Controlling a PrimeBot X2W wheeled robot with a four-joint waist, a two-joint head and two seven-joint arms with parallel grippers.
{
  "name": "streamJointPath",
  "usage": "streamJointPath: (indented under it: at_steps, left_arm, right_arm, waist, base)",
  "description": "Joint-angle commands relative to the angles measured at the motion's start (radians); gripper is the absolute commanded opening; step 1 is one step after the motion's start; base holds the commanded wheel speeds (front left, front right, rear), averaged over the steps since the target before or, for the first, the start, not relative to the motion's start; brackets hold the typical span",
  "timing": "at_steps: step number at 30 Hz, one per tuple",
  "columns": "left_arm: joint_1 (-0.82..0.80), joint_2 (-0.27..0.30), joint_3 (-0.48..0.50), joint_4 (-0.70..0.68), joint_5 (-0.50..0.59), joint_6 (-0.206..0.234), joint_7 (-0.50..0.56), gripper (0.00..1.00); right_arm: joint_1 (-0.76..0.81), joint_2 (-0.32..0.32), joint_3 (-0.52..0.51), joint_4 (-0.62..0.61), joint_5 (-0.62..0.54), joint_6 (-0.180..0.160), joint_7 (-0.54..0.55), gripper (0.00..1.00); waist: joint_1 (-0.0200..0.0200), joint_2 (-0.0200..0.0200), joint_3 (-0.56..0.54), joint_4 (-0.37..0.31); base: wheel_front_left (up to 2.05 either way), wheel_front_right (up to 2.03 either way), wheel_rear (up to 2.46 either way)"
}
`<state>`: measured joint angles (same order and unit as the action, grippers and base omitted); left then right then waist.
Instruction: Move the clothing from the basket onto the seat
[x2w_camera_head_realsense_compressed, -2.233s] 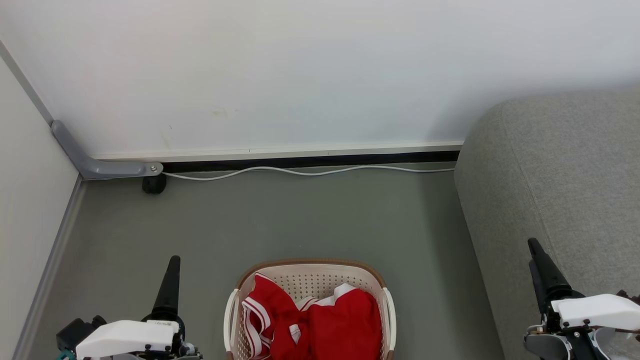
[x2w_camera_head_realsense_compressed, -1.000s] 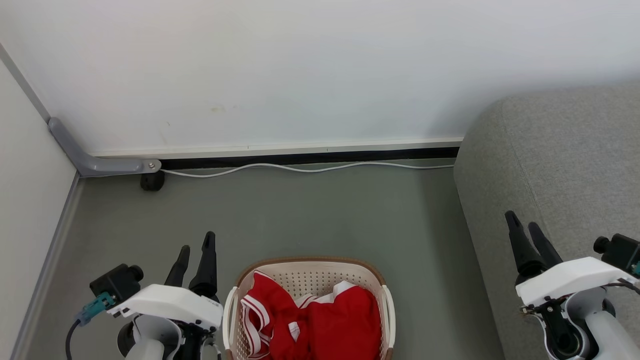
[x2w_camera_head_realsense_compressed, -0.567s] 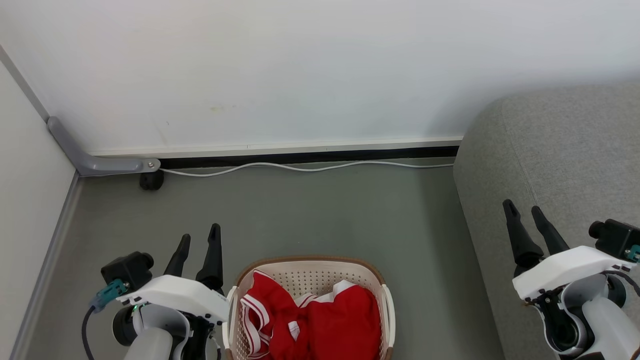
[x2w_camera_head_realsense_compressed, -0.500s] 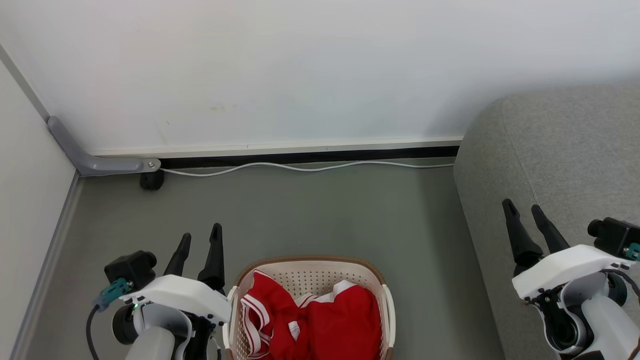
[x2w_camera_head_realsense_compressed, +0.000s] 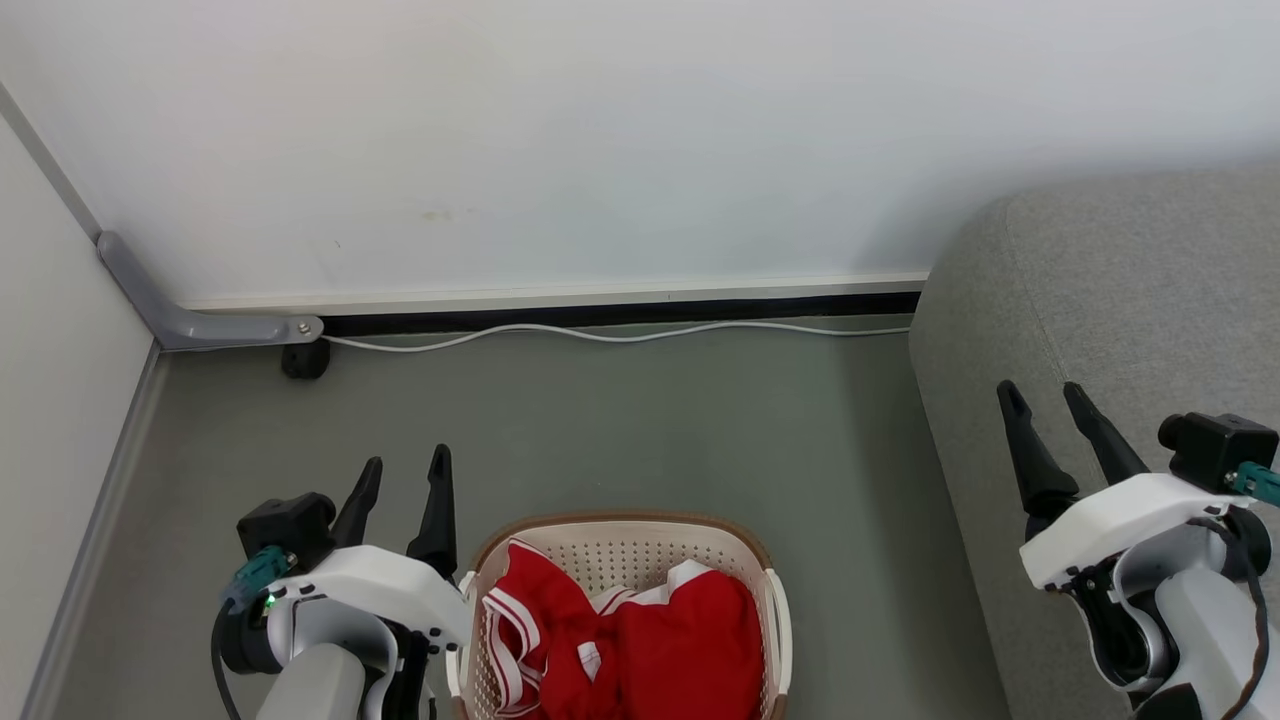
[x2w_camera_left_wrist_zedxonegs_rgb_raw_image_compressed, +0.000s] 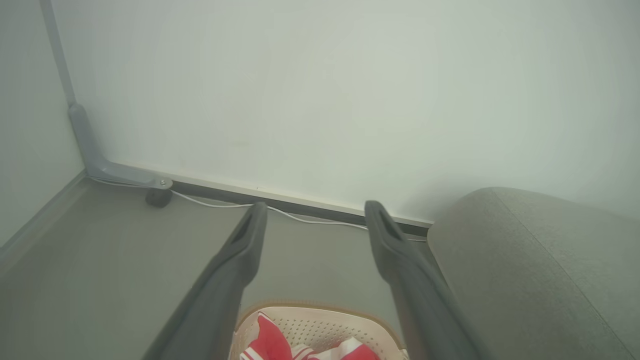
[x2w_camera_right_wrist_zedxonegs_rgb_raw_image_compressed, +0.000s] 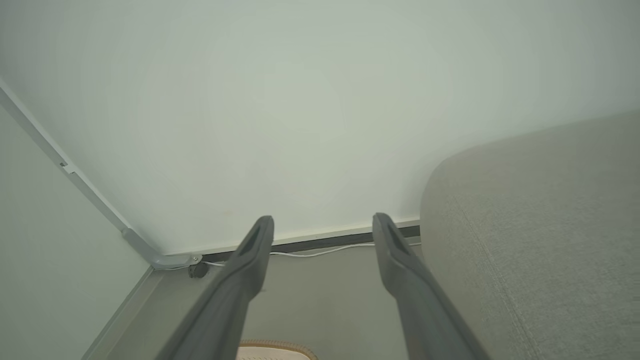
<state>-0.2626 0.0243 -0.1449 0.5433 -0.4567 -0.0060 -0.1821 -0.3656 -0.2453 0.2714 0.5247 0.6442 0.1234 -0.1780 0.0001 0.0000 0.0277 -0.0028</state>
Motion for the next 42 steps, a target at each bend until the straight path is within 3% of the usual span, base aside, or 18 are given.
streamJointPath:
  at_steps: [1, 9, 23, 42]
  left_arm:
    - [-0.061, 0.019, 0.022, -0.014, 0.023, 0.01, -0.015, 1.0]
    - [-0.069, 0.022, 0.011, -0.013, 0.09, 0.034, -0.038, 1.0]
    - [-0.09, 0.026, -0.009, -0.018, 0.226, 0.115, -0.079, 1.0]
    - [-0.1, 0.026, -0.059, -0.021, 0.165, 0.136, -0.08, 1.0]
  right_arm:
    - [-0.042, -0.021, 0.019, -0.016, -0.028, 0.006, -0.019, 1.0]
    - [-0.062, -0.031, 0.008, 0.004, -0.111, 0.007, -0.042, 1.0]
    - [-0.097, -0.042, -0.017, 0.023, -0.276, 0.007, -0.083, 1.0]
    - [-0.117, -0.065, -0.037, -0.04, -0.26, 0.007, -0.084, 1.0]
  waist:
    - [-0.0001, 0.0, -0.001, 0.0]
    - [-0.0001, 0.0, 0.003, 0.001]
    - [-0.0001, 0.0, 0.014, 0.0]
    - [-0.0001, 0.0, 0.104, -0.01]
  base:
    - [0.0, 0.0, 0.0]
    - [0.0, 0.0, 0.0]
    - [0.0, 0.0, 0.0]
    - [0.0, 0.0, 0.0]
